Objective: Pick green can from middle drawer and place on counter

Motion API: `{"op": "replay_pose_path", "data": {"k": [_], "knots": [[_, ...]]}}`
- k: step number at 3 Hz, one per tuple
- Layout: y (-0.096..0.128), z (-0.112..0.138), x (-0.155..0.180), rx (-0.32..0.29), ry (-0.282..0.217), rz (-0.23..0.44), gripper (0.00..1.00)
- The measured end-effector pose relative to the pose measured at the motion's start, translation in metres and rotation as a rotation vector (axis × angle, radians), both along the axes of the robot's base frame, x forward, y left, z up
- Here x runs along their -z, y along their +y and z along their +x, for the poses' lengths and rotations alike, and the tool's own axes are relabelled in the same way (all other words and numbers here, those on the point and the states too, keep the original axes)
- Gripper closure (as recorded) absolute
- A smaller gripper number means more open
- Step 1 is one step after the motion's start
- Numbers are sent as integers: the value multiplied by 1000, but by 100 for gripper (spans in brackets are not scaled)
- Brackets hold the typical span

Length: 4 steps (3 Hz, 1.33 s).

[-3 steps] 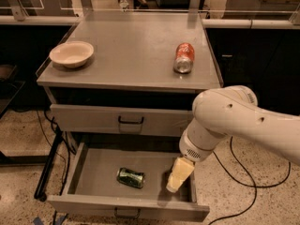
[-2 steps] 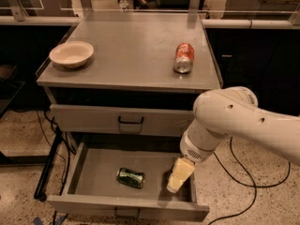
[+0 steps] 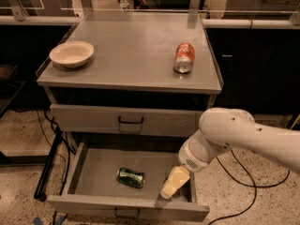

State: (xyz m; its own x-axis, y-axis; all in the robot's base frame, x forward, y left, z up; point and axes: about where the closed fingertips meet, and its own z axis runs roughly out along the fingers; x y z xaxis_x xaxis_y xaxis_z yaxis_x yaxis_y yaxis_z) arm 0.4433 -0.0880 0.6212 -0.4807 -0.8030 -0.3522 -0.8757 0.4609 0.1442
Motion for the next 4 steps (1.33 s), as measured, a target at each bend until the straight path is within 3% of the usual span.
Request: {"op": "replay_pose_path", "data": {"k": [1,2,3,4], "knots": [[15,13,34,19,28,61,0],[17,13,41,21,39,68,0],[21,16,43,27,-2,60,0],[45,39,47,19,-104,108,0]]}}
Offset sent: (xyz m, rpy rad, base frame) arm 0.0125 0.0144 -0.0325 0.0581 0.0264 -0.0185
